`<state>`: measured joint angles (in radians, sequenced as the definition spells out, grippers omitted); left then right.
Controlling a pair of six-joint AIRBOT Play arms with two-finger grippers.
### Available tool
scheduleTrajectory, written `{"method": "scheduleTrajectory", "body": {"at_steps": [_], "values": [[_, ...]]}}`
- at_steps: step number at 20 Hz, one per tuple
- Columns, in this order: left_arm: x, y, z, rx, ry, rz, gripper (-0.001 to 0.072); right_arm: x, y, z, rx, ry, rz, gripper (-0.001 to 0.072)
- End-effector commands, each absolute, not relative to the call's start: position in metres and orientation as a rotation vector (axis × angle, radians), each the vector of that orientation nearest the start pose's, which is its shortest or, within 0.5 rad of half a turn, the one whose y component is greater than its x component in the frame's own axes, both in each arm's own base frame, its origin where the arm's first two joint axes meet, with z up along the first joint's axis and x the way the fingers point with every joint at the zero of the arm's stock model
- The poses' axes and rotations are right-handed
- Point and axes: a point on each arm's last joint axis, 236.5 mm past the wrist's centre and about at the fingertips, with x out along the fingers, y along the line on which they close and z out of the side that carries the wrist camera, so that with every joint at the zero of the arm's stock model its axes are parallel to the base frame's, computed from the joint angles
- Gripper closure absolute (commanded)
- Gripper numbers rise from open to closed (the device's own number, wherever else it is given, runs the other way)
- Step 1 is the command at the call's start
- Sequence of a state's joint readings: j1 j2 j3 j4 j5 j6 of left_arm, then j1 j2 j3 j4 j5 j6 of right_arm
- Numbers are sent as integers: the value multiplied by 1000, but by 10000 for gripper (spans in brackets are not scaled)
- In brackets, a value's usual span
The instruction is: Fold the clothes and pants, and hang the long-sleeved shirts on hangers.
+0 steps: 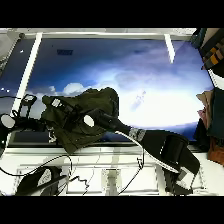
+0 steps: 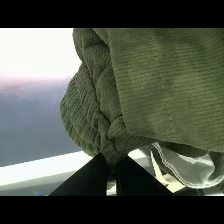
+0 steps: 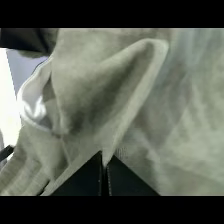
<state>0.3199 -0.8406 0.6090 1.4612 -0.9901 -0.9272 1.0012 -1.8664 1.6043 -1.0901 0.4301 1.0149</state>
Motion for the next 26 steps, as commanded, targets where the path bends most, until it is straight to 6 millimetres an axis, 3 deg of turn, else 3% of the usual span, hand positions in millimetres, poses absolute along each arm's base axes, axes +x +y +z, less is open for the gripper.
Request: {"method": "scheduleTrajectory", "body": {"at_steps": [1, 2, 4, 5, 7, 10, 13, 16, 18, 20, 23, 26], "values": [[283, 71, -28, 273, 1134, -117, 660, 349, 543, 30, -342, 489, 1102, 696], [294, 76, -21, 267, 1082, -79, 660, 378, 523, 49, -276, 492, 1029, 697], [318, 84, -1, 234, 952, -1, 661, 440, 464, 88, -130, 499, 869, 697], [330, 84, 12, 216, 876, 22, 661, 469, 425, 107, -77, 500, 793, 697], [352, 86, 42, 173, 719, 67, 660, 509, 344, 137, -43, 506, 669, 697], [383, 100, 106, 62, 416, 180, 661, 535, 223, 176, -16, 527, 497, 697], [395, 126, 168, -81, 120, 325, 661, 538, 113, 216, 7, 503, 323, 697], [401, 121, 193, -114, 20, 338, 661, 528, 24, 242, 36, 482, 169, 696], [414, 107, 189, -114, 37, 302, 661, 518, -17, 235, 55, 529, 102, 696], [430, 96, 169, -114, 86, 274, 661, 506, -47, 211, 81, 623, 56, 696], [449, 84, 130, -106, 160, 254, 661, 495, -72, 177, 116, 709, 12, 695], [462, 80, 125, -76, 111, 286, 661, 497, -80, 147, 132, 742, -10, 695]]}}
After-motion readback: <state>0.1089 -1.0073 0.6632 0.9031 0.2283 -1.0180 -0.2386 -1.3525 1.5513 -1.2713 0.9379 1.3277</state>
